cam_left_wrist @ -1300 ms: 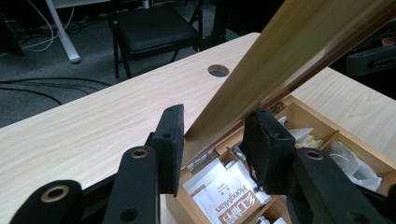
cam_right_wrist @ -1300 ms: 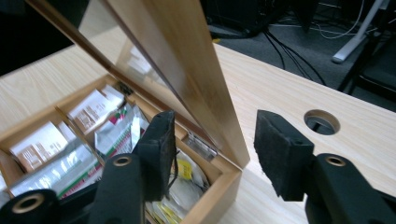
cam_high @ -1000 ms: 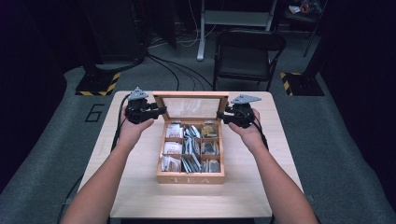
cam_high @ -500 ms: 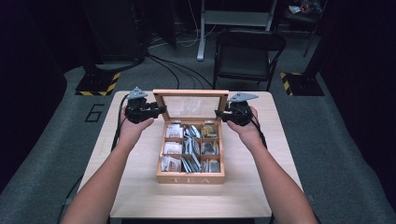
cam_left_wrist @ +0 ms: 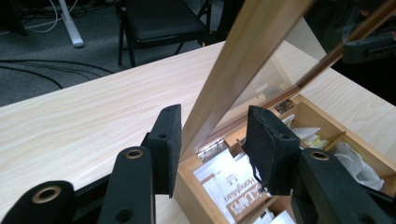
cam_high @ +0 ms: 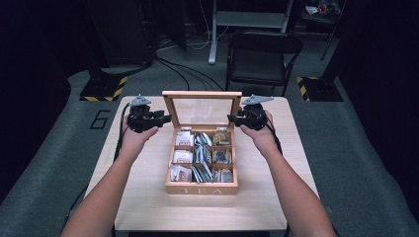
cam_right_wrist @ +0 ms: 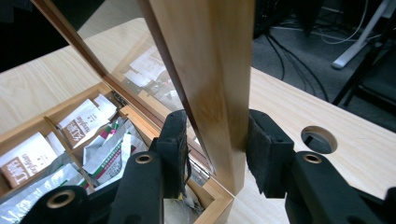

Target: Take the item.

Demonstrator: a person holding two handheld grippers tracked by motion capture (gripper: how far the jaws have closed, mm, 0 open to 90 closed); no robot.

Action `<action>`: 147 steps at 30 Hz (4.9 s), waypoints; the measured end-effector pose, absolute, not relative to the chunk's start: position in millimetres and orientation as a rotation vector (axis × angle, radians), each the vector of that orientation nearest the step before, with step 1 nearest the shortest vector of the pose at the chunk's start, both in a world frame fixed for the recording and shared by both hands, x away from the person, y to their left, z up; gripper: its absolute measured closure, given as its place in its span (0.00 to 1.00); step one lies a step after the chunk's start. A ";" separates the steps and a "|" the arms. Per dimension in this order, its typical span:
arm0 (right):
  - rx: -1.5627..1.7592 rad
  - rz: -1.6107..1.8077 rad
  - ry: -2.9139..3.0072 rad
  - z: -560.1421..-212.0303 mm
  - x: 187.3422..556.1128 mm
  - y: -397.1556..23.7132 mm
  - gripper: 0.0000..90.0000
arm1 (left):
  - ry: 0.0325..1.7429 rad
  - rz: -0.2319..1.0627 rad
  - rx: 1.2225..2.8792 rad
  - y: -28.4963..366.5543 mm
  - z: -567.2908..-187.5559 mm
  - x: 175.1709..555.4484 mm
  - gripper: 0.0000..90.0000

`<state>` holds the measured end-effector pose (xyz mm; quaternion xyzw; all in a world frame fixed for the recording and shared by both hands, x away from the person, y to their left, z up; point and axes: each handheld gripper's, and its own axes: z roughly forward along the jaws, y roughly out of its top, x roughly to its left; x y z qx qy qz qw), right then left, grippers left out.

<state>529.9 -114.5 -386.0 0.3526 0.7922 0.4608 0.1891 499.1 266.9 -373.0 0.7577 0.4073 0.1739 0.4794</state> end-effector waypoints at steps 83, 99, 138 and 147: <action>1.230 1.239 2.183 -390.1 582.6 -106.8 0.69 | 1.017 0.322 1.878 289.5 -448.4 393.0 0.57; 1.231 1.243 2.158 -382.8 566.4 -111.1 0.57 | 1.034 0.315 1.875 288.6 -452.6 392.8 0.53; 1.037 1.251 2.229 -384.6 458.4 -104.5 0.53 | 1.096 0.314 1.844 297.1 -453.2 399.3 0.48; 1.038 1.234 2.258 -400.6 437.1 -100.1 0.56 | 1.088 0.308 1.862 294.8 -453.7 398.9 0.51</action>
